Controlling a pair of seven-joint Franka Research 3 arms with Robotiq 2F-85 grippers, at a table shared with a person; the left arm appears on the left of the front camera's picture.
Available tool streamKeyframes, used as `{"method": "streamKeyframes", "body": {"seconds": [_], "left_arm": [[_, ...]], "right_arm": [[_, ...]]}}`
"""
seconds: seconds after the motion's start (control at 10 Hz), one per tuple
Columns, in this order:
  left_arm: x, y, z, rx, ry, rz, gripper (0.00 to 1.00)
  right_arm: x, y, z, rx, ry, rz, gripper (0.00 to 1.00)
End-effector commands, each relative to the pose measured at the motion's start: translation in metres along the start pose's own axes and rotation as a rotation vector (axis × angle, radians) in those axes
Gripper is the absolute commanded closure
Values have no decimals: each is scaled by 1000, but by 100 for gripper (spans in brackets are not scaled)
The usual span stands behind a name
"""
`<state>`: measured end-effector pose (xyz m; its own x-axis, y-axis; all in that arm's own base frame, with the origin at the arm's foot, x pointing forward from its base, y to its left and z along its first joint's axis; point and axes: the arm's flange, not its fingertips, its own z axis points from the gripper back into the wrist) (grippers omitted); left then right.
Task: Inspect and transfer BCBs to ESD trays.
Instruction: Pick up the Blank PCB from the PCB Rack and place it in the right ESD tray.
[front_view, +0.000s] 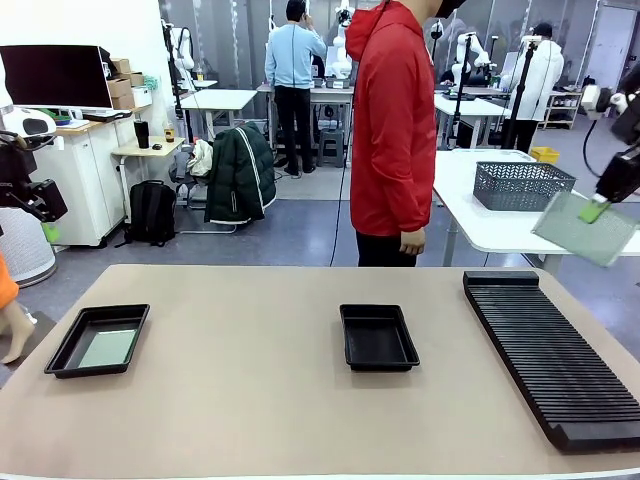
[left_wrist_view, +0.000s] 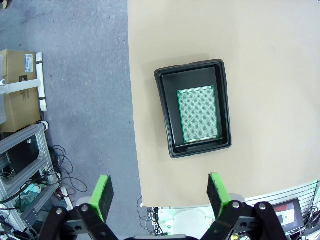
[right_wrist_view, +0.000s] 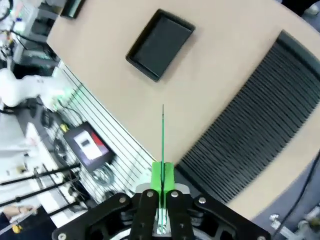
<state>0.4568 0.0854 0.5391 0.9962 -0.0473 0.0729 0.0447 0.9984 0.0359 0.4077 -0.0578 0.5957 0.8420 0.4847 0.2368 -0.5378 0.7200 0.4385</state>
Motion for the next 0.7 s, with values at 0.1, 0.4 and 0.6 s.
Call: {"method": "streamKeyframes", "body": {"seconds": [0.1, 0.4, 0.6], "left_arm": [[0, 0, 0, 0, 1, 1, 0], [0, 0, 0, 0, 1, 1, 0], [0, 0, 0, 0, 1, 1, 0]], "right_arm": [[9, 14, -72, 111, -100, -171, 98], [20, 23, -154, 156, -178, -348, 98], [26, 29, -199, 177, -235, -412, 98]]}}
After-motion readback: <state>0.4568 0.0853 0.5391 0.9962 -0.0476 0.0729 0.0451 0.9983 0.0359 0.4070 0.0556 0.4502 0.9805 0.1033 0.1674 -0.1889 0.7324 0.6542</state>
